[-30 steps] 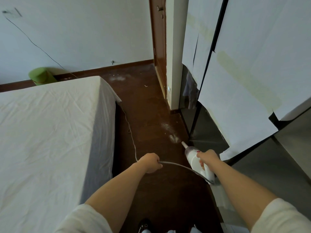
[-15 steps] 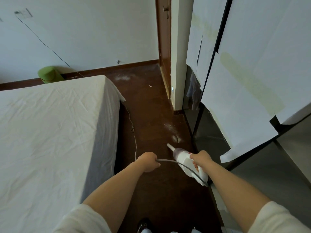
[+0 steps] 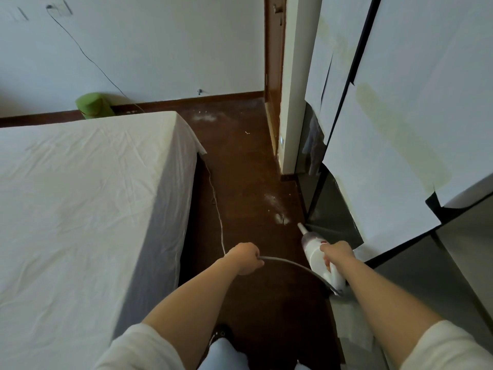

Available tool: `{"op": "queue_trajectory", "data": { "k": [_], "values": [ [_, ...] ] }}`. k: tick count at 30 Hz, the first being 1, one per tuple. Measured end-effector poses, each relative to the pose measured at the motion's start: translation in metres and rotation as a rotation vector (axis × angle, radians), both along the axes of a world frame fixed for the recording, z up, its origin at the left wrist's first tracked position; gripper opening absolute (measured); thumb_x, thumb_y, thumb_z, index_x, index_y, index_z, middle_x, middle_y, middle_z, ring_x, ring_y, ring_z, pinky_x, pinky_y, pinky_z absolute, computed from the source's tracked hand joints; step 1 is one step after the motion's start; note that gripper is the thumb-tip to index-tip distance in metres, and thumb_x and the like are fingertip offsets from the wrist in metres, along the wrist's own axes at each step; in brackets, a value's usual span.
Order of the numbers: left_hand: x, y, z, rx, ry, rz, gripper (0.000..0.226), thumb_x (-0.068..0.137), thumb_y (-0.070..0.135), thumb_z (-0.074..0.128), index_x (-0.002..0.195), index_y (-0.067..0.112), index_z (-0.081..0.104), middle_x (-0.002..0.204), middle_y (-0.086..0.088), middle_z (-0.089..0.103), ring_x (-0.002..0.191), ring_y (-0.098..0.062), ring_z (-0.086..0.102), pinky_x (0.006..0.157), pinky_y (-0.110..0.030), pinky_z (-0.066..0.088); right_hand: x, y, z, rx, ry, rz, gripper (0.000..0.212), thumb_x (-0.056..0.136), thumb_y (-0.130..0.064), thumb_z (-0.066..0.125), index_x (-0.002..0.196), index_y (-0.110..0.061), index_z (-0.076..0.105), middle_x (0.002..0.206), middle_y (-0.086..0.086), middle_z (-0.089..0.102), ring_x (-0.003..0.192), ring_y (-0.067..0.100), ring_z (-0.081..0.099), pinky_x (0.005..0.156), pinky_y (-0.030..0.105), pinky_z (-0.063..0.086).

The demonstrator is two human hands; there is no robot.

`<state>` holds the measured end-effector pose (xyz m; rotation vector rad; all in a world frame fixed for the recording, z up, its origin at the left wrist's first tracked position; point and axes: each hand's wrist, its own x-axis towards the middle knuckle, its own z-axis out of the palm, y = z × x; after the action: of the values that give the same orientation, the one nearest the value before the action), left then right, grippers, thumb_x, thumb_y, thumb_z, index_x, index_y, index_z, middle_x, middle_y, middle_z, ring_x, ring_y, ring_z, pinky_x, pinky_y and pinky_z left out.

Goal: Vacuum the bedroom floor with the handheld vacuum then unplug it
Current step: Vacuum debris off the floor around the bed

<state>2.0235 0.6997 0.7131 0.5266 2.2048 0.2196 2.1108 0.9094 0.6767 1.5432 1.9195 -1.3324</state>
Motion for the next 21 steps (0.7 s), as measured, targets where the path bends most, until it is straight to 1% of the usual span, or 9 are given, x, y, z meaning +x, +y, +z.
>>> {"op": "queue_trajectory", "data": {
  "k": [2, 3, 4, 6, 8, 10, 14, 17, 21],
  "values": [
    [-0.005, -0.001, 0.001, 0.011, 0.005, 0.005, 0.026, 0.095, 0.030, 0.052, 0.111, 0.011, 0.062, 0.110, -0.007, 0.063, 0.101, -0.021, 0.060, 0.081, -0.028, 0.047, -0.004, -0.002, 0.000, -0.005, 0.081, -0.030, 0.018, 0.093, -0.012, 0.054, 0.080, 0.001, 0.055, 0.069, 0.013, 0.056, 0.060, 0.021, 0.054, 0.071, 0.034, 0.046],
    [-0.007, -0.002, 0.001, 0.019, 0.008, 0.004, 0.026, 0.095, 0.029, 0.052, 0.111, 0.011, 0.062, 0.110, -0.007, 0.063, 0.102, -0.021, 0.060, 0.082, -0.028, 0.047, -0.005, -0.004, 0.002, -0.007, 0.082, -0.023, 0.018, 0.093, -0.012, 0.054, 0.080, 0.000, 0.055, 0.069, 0.012, 0.056, 0.060, 0.021, 0.054, 0.071, 0.034, 0.046],
    [-0.011, -0.005, 0.002, 0.024, 0.011, -0.009, 0.026, 0.095, 0.029, 0.052, 0.110, 0.010, 0.062, 0.110, -0.008, 0.063, 0.101, -0.021, 0.060, 0.082, -0.028, 0.047, -0.008, -0.008, 0.004, -0.022, 0.058, 0.001, 0.016, 0.093, -0.014, 0.055, 0.090, 0.001, 0.057, 0.080, 0.015, 0.061, 0.072, 0.024, 0.059, 0.077, 0.035, 0.046],
    [-0.018, -0.011, 0.004, 0.015, 0.014, -0.027, 0.026, 0.095, 0.029, 0.052, 0.109, 0.010, 0.062, 0.107, -0.008, 0.062, 0.096, -0.020, 0.059, 0.080, -0.027, 0.046, -0.010, -0.013, 0.009, -0.046, -0.028, 0.036, 0.034, 0.093, -0.021, 0.054, 0.120, 0.000, 0.051, 0.115, 0.018, 0.060, 0.108, 0.030, 0.056, 0.093, 0.037, 0.044],
    [-0.026, -0.017, 0.005, 0.004, 0.024, -0.039, 0.026, 0.095, 0.030, 0.052, 0.108, 0.009, 0.061, 0.108, -0.008, 0.062, 0.095, -0.019, 0.058, 0.082, -0.028, 0.046, -0.014, -0.020, 0.012, -0.075, -0.038, 0.050, 0.045, 0.094, -0.024, 0.053, 0.131, 0.000, 0.046, 0.123, 0.018, 0.056, 0.117, 0.031, 0.051, 0.096, 0.037, 0.041],
    [-0.033, -0.020, 0.006, 0.011, 0.030, -0.045, 0.027, 0.095, 0.029, 0.051, 0.111, 0.009, 0.061, 0.113, -0.009, 0.061, 0.102, -0.022, 0.059, 0.087, -0.031, 0.047, -0.019, -0.026, 0.012, -0.089, -0.002, 0.057, 0.045, 0.094, -0.024, 0.054, 0.130, 0.002, 0.048, 0.107, 0.018, 0.059, 0.101, 0.029, 0.053, 0.090, 0.037, 0.042],
    [-0.047, -0.030, 0.007, 0.009, 0.036, -0.057, 0.030, 0.095, 0.029, 0.052, 0.117, 0.011, 0.060, 0.116, -0.008, 0.061, 0.107, -0.022, 0.059, 0.092, -0.032, 0.048, -0.032, -0.047, 0.010, -0.120, 0.054, 0.072, 0.034, 0.095, -0.020, 0.053, 0.116, 0.006, 0.055, 0.071, 0.009, 0.055, 0.066, 0.019, 0.051, 0.063, 0.029, 0.044],
    [-0.061, -0.039, 0.008, -0.003, 0.043, -0.065, 0.032, 0.095, 0.030, 0.051, 0.119, 0.010, 0.060, 0.117, -0.008, 0.061, 0.108, -0.022, 0.058, 0.094, -0.033, 0.049, -0.043, -0.067, 0.007, -0.089, 0.072, 0.078, 0.020, 0.095, -0.020, 0.054, 0.090, 0.000, 0.056, 0.063, 0.007, 0.053, 0.058, 0.018, 0.051, 0.059, 0.029, 0.043],
    [-0.079, -0.053, 0.006, 0.000, 0.047, -0.082, 0.032, 0.095, 0.029, 0.052, 0.119, 0.010, 0.060, 0.118, -0.009, 0.061, 0.110, -0.023, 0.058, 0.096, -0.034, 0.048, -0.056, -0.082, 0.002, -0.045, 0.082, 0.034, 0.029, 0.093, -0.019, 0.056, 0.068, -0.005, 0.052, 0.052, 0.006, 0.049, 0.047, 0.017, 0.048, 0.051, 0.026, 0.042]
  ]
}}
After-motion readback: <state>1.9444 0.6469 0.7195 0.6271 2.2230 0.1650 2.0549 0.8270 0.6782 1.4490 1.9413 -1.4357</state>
